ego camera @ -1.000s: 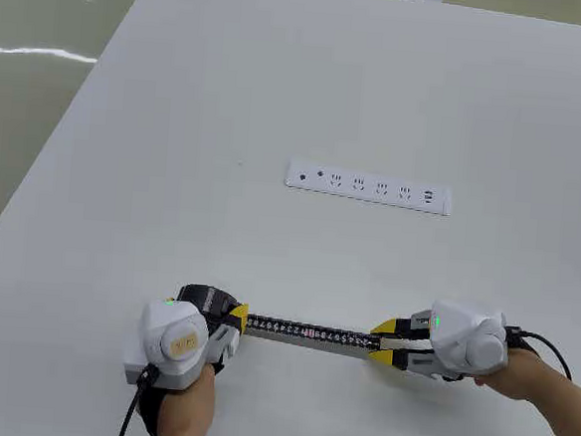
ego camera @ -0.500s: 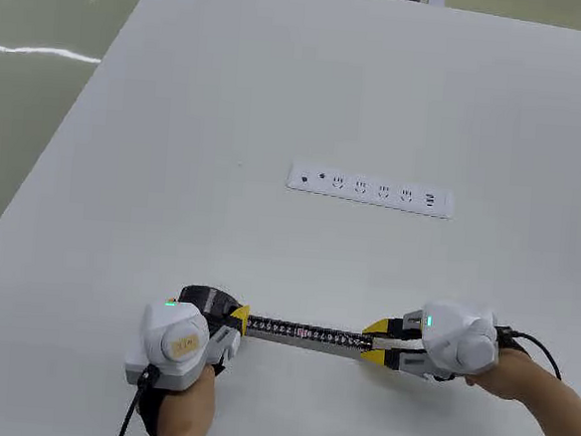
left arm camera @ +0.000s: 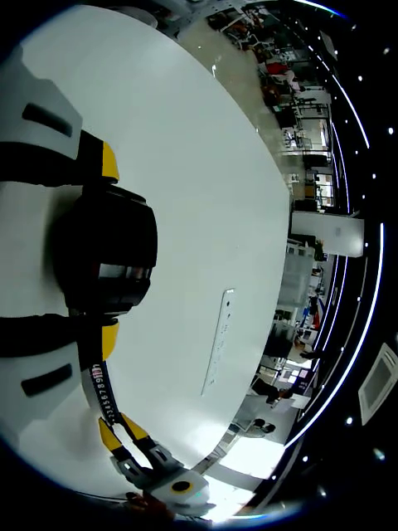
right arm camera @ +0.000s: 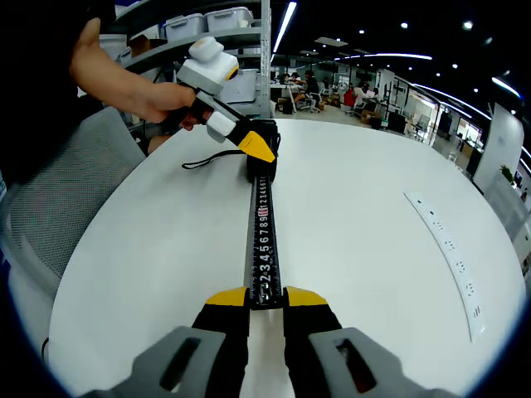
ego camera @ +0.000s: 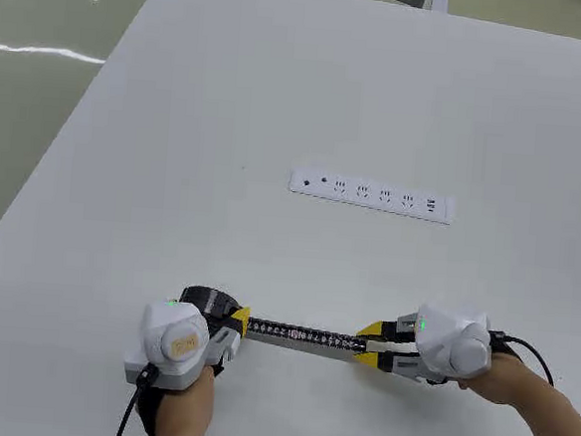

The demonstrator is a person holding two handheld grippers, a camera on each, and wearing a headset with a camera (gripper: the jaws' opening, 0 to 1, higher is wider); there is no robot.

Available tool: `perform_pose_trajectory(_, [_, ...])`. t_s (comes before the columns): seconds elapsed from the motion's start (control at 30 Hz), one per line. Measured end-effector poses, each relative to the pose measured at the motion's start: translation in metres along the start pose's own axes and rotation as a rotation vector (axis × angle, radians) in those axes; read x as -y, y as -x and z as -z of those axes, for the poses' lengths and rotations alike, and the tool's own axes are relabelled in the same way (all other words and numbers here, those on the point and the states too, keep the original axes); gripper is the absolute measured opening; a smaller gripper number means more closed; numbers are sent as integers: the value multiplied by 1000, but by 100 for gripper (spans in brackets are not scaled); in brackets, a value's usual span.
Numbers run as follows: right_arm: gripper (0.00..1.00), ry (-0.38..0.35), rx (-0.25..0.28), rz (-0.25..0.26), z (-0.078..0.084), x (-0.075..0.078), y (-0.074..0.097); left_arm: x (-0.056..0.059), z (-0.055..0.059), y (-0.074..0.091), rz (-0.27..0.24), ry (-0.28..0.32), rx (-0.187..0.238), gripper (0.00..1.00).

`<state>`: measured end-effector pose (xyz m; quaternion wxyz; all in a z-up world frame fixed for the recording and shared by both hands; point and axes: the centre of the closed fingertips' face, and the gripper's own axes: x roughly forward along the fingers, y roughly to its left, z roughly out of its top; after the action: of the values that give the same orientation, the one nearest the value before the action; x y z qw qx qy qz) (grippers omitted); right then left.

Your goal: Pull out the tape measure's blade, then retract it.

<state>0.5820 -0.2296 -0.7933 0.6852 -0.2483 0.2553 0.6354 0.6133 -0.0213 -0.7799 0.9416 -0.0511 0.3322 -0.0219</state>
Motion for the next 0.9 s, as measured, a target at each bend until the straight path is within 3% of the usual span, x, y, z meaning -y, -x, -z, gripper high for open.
perform_pose_trajectory(0.9, [14,-2,12,-6,-11,0,-12,-2,0,0,15,18,-4,59])
